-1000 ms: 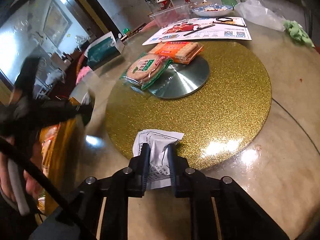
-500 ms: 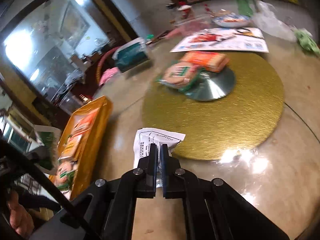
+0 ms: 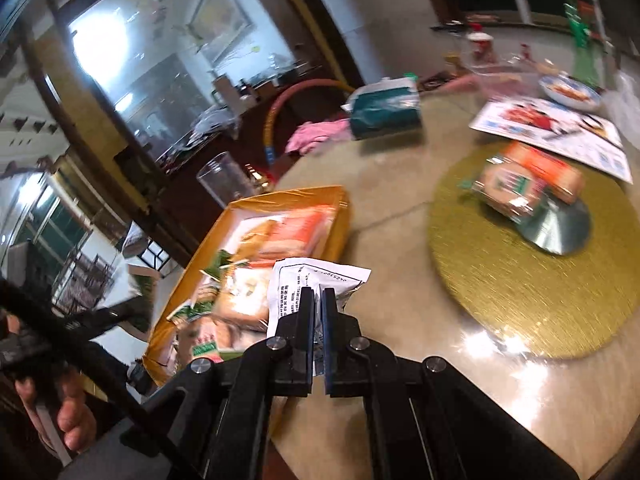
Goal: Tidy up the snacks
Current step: 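Carry both white sachets over the tray and release them with both tools, then grasp a round biscuit pack with the left tool while the right grasps an orange cracker pack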
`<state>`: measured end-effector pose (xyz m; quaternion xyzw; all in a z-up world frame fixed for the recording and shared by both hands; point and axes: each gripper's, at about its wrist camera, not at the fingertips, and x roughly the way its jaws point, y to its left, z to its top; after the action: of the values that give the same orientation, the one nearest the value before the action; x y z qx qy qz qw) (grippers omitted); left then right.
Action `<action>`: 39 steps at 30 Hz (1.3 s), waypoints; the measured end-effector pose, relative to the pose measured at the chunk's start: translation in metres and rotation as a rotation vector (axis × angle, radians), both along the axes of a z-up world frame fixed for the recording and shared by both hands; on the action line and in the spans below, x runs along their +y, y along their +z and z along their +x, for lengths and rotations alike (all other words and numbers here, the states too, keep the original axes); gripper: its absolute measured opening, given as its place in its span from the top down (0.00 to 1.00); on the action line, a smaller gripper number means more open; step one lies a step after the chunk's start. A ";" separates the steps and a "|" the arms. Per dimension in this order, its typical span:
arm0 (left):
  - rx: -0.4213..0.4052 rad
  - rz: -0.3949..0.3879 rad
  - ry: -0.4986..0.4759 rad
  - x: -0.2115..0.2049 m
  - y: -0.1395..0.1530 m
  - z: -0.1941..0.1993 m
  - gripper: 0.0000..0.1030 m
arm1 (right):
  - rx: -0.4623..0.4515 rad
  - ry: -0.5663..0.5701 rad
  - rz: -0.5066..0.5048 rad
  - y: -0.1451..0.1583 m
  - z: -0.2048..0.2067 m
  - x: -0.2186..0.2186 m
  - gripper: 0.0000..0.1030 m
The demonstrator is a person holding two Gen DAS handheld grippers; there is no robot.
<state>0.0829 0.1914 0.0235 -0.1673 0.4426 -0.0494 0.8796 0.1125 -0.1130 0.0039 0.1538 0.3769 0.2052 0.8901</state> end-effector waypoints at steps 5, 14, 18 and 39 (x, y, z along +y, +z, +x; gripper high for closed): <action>0.015 0.035 0.005 0.005 -0.012 0.015 0.82 | 0.003 0.057 -0.017 0.006 0.030 0.038 0.99; 0.027 0.118 0.023 0.012 -0.029 0.041 0.82 | 0.022 0.088 -0.037 0.001 0.089 0.089 0.99; 0.047 0.185 0.014 0.007 -0.039 0.052 0.82 | 0.040 0.103 -0.049 -0.006 0.112 0.110 0.99; -0.084 0.130 0.014 -0.030 -0.003 0.008 0.22 | -0.027 0.072 0.019 0.014 0.081 0.027 0.27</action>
<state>0.0908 0.1610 0.0201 -0.1105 0.4061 -0.0213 0.9069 0.1931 -0.0860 0.0177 0.1456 0.3682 0.2429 0.8856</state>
